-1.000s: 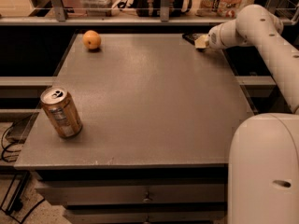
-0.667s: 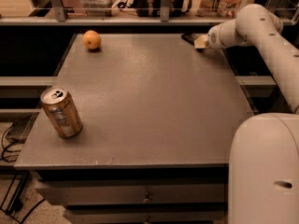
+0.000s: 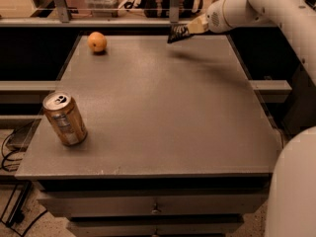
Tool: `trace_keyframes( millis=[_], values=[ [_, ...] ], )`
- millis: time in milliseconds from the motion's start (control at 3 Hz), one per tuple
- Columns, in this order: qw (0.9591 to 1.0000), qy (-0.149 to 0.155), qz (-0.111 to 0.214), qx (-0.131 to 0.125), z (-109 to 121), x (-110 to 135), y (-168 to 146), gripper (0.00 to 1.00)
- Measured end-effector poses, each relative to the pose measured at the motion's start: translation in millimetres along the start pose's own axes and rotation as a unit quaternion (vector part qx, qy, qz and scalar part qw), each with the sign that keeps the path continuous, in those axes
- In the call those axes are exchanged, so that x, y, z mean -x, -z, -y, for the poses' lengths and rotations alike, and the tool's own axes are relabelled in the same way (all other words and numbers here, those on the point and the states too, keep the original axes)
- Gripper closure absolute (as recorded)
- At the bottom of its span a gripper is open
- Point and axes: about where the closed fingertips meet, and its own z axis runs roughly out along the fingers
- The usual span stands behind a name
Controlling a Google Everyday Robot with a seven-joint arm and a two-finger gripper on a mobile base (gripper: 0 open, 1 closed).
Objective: Move rxbar chocolate near orange can
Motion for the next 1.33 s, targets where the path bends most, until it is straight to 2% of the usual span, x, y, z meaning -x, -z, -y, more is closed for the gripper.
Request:
trace_keyframes(
  millis=[333, 667, 1000, 1333],
  values=[
    [0.9998, 0.018, 0.008, 0.011, -16.0, 16.2, 8.8, 1.0],
    [0.9997, 0.018, 0.008, 0.011, -16.1, 16.2, 8.7, 1.0],
    [0.9992, 0.025, 0.002, 0.033, -33.3, 16.1, 2.4, 1.0],
    [0.9971, 0.032, -0.002, 0.07, -72.1, 15.4, 6.2, 1.0]
  ],
)
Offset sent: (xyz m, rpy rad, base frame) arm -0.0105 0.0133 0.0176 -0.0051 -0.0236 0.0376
